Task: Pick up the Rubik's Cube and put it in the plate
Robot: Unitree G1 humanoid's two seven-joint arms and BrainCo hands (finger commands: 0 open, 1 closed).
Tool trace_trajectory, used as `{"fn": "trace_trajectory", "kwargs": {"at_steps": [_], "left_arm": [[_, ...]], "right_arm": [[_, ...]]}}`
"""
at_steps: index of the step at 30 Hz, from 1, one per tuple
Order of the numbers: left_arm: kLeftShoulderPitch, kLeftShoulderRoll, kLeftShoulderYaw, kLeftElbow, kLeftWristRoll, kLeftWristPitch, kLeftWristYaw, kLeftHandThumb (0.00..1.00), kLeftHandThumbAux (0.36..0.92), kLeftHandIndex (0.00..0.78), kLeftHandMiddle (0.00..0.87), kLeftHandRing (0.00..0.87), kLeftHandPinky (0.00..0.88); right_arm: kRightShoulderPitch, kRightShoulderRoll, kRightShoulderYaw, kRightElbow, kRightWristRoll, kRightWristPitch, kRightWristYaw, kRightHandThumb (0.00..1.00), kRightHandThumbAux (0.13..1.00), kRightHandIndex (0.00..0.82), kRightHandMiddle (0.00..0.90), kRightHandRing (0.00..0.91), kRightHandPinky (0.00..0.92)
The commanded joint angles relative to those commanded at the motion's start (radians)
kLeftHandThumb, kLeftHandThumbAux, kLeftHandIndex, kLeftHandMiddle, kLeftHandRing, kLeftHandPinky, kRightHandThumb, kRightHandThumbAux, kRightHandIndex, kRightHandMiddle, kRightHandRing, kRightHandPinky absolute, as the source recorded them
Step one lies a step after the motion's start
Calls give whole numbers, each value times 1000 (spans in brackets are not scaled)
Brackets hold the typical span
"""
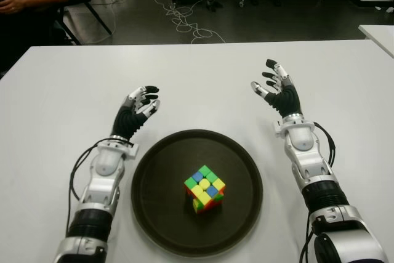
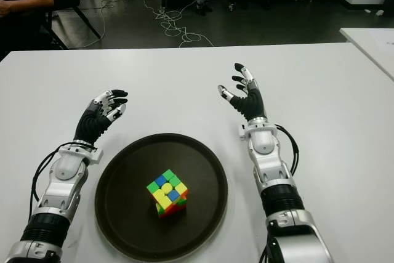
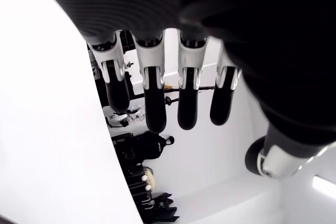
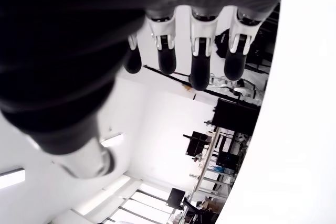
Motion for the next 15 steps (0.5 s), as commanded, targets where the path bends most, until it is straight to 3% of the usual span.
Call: {"fn": "trace_trajectory", "kwargs": {"at_steps": [15], "left_arm": [[0,6,-1,3,10,2,4,232,581,233,242,218,152]], "right_arm": [[11,3,1,-15,-1,-2,5,282,741,50,124,152,174]]}}
